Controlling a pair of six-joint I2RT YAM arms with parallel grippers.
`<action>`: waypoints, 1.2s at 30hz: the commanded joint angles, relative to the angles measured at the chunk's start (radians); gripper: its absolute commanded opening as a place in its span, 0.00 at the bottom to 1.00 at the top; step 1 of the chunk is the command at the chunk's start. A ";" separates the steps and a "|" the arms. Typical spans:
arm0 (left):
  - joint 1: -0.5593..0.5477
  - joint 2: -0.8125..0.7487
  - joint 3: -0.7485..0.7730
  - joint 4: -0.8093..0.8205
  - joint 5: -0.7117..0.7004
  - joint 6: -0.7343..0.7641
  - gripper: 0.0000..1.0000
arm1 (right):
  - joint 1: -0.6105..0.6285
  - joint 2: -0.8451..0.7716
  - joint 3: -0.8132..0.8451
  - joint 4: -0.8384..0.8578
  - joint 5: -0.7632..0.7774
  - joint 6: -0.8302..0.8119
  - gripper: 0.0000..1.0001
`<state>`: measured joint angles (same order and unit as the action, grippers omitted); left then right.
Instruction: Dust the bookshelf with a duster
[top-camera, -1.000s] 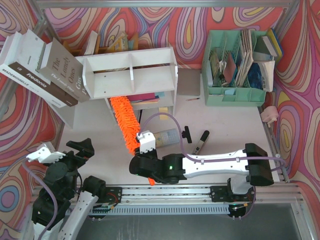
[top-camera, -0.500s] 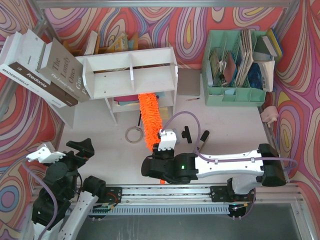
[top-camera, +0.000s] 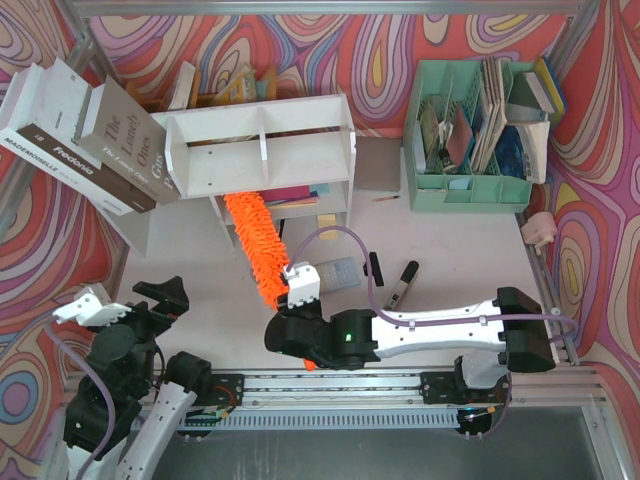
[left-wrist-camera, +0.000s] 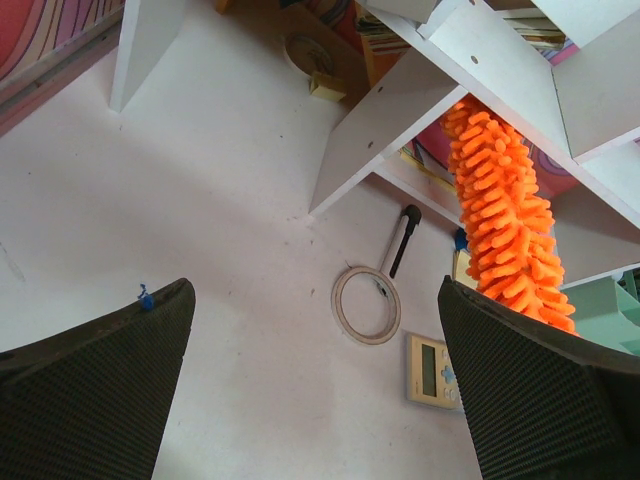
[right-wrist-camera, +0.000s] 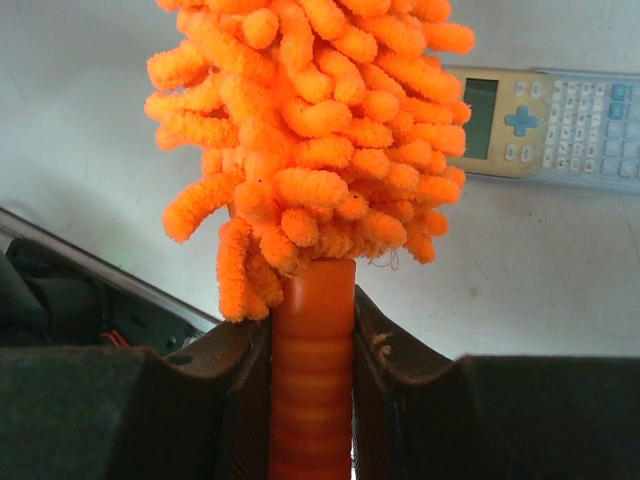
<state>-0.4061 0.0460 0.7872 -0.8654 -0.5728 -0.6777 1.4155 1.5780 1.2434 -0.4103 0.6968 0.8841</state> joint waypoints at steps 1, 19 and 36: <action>-0.005 0.009 -0.014 0.015 0.000 0.000 0.99 | 0.005 -0.041 0.019 -0.090 0.137 0.113 0.00; -0.004 0.009 -0.014 0.018 0.005 0.001 0.98 | 0.005 -0.060 -0.003 -0.067 0.120 0.067 0.00; -0.004 0.008 -0.014 0.018 0.007 0.001 0.99 | 0.003 -0.141 -0.069 -0.432 0.237 0.423 0.00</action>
<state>-0.4061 0.0505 0.7872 -0.8650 -0.5720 -0.6777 1.4197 1.4818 1.1835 -0.6914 0.8288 1.1568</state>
